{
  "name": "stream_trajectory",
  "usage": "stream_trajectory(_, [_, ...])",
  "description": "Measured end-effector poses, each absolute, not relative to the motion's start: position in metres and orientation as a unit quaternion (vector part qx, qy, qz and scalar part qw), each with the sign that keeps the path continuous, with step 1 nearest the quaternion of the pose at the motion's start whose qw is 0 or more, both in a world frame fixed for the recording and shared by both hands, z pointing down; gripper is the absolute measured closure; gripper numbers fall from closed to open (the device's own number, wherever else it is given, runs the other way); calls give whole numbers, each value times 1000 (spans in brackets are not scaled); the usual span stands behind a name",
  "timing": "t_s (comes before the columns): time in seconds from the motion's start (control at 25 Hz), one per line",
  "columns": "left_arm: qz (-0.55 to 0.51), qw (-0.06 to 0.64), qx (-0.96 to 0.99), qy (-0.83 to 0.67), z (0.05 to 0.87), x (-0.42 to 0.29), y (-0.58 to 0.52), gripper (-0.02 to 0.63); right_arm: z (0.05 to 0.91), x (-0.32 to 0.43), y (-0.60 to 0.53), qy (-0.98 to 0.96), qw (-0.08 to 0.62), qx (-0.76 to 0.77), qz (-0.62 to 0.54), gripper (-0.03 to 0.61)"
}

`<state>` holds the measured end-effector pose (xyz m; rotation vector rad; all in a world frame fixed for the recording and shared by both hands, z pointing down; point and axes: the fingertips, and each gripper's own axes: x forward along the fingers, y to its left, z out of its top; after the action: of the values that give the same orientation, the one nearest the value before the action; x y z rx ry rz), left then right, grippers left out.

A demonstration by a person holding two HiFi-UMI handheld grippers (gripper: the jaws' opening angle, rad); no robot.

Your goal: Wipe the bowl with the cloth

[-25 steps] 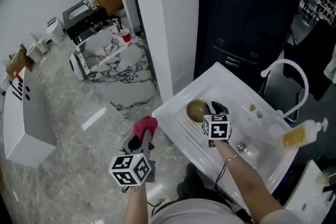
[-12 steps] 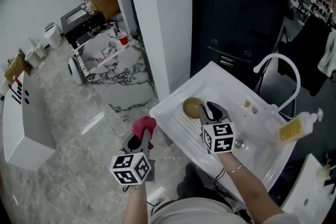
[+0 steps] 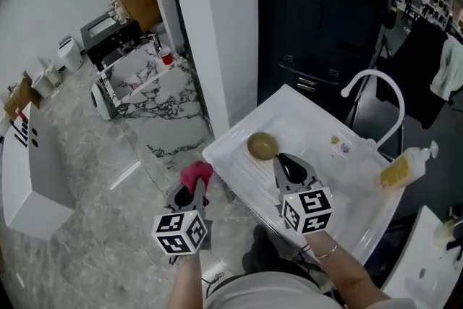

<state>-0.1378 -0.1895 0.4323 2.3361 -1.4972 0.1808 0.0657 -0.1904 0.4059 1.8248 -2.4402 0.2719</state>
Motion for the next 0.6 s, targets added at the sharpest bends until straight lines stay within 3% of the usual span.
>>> stream_trajectory(0.16, [68, 170, 826, -533, 431, -138, -182, 571, 402, 66, -172, -799, 38, 594, 84, 572])
stream_trajectory(0.6, [68, 163, 822, -542, 429, -144, -167, 571, 407, 62, -147, -806, 49, 582, 92, 574])
